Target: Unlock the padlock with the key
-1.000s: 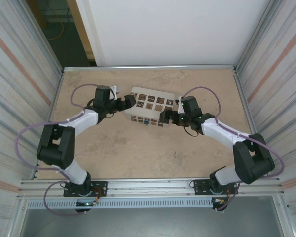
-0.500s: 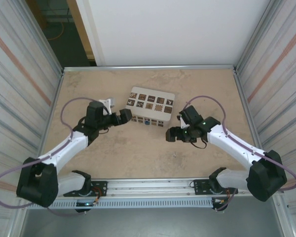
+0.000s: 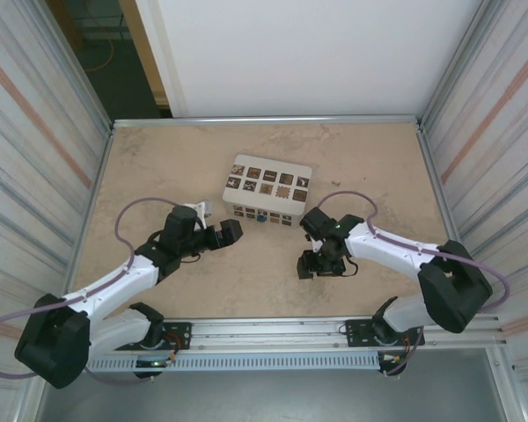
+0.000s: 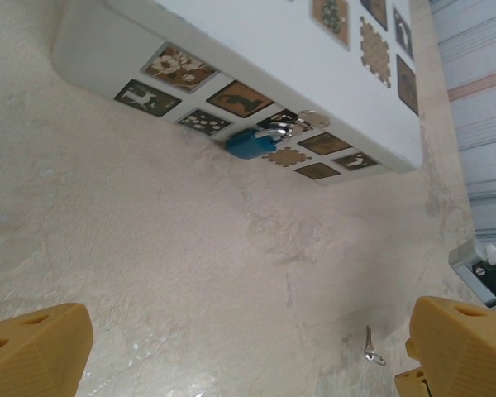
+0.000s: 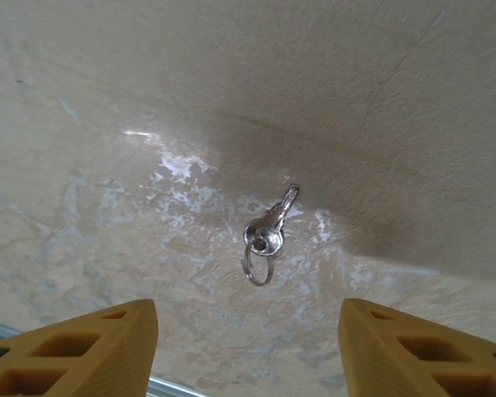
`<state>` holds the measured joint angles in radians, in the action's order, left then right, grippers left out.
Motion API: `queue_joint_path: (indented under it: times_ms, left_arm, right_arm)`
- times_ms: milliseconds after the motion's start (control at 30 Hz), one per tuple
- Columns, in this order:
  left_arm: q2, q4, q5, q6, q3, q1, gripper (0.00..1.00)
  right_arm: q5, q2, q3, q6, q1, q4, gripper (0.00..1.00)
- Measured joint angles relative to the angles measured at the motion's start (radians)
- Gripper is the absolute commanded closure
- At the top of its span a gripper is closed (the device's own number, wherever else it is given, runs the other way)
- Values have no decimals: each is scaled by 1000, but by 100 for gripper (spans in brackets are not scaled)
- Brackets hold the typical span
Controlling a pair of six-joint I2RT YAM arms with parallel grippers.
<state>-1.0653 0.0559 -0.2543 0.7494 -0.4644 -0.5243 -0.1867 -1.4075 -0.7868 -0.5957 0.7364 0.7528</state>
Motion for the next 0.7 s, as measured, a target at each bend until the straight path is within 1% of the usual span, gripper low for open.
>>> queue_joint_path:
  times_ms: [333, 700]
  left_arm:
    - [-21, 2, 13, 11, 1, 0, 1]
    - [-44, 8, 13, 11, 1, 0, 1]
  right_arm:
    - [4, -75, -2, 3, 3, -23, 60]
    - [11, -101, -2, 3, 3, -45, 71]
